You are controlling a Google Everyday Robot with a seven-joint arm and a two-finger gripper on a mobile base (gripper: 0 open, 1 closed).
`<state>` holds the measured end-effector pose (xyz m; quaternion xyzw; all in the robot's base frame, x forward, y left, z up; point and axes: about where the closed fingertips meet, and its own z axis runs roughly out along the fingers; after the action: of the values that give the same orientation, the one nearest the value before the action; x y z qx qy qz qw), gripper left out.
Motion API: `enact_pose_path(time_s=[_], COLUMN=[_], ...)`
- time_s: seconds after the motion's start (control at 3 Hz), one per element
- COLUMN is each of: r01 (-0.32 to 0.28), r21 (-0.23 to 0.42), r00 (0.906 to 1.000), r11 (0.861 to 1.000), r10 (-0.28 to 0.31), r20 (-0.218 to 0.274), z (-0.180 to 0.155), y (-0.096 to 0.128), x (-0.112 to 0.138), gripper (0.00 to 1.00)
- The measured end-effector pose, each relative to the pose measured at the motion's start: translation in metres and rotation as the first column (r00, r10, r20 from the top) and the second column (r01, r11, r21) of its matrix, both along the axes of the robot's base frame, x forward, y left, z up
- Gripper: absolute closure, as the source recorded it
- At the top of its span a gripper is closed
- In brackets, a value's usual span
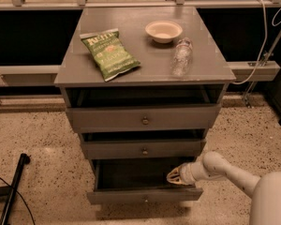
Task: Open bottom drawer
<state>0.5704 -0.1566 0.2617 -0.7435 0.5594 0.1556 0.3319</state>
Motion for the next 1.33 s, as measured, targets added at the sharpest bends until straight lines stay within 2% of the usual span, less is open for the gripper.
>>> enact_pose_path(time_s=[0.67,1.33], r01=[0.117,0.182], r21=[-0.001,-0.056], r00=[0.9920,0.9734], r11=[0.993,0.982], r10=[-0.117,-0.188], r20=[-0.047,-0.131], z=[-0.044,-0.080], y=[-0.004,-0.021], x=[0.033,0.043], gripper=[1.00,1.00])
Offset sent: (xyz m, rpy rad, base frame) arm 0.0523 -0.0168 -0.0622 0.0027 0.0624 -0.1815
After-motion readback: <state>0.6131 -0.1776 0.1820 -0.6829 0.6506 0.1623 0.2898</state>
